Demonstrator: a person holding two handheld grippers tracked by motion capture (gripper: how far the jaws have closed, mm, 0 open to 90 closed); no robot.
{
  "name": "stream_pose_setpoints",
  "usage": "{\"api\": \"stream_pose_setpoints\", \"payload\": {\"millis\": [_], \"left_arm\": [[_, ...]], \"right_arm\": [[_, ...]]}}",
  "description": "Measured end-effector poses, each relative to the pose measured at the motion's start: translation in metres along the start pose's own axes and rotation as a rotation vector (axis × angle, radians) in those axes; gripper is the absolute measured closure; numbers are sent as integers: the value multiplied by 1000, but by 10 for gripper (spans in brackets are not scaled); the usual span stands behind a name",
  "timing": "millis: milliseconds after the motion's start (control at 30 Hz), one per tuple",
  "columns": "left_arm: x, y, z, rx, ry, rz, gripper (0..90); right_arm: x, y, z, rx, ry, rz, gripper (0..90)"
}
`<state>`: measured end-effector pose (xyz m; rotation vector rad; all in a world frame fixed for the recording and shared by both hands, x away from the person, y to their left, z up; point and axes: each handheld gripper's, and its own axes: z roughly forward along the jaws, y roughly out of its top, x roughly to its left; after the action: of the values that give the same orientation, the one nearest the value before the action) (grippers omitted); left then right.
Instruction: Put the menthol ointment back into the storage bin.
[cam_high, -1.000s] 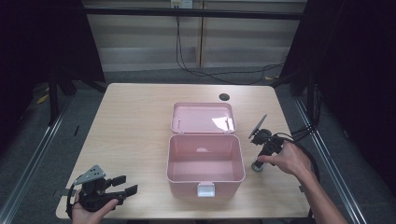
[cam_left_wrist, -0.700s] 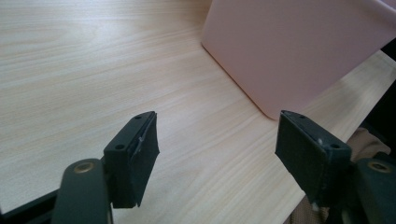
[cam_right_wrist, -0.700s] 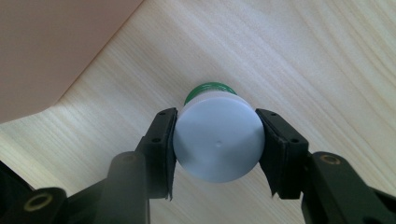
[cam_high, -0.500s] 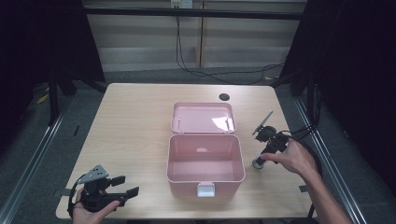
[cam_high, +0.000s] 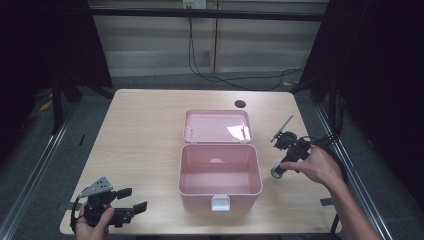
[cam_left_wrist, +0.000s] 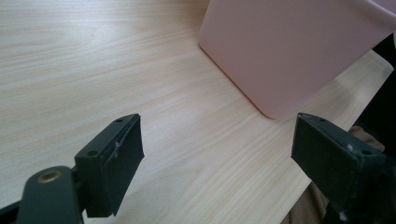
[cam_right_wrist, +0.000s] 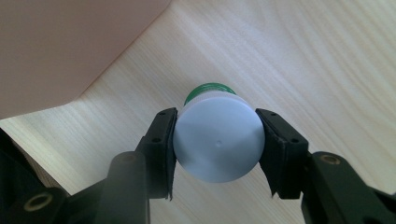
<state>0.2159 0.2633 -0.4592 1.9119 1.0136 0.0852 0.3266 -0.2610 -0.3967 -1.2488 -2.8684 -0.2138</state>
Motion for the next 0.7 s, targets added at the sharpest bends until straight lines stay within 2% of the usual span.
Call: {"api": "stream_pose_setpoints", "payload": {"millis": [300, 333, 567, 700], "left_arm": [[2, 0, -1, 6, 11, 10, 170], [3, 0, 0, 3, 3, -2, 170], [3, 0, -1, -3, -6, -3, 175], [3, 0, 0, 2, -3, -2, 177]], "right_arm": [[5, 4, -16, -13, -25, -21, 515], [6, 4, -17, -13, -26, -22, 515], [9, 4, -24, -10, -24, -65, 515], [12, 7, -32, -28, -27, -89, 515]]}}
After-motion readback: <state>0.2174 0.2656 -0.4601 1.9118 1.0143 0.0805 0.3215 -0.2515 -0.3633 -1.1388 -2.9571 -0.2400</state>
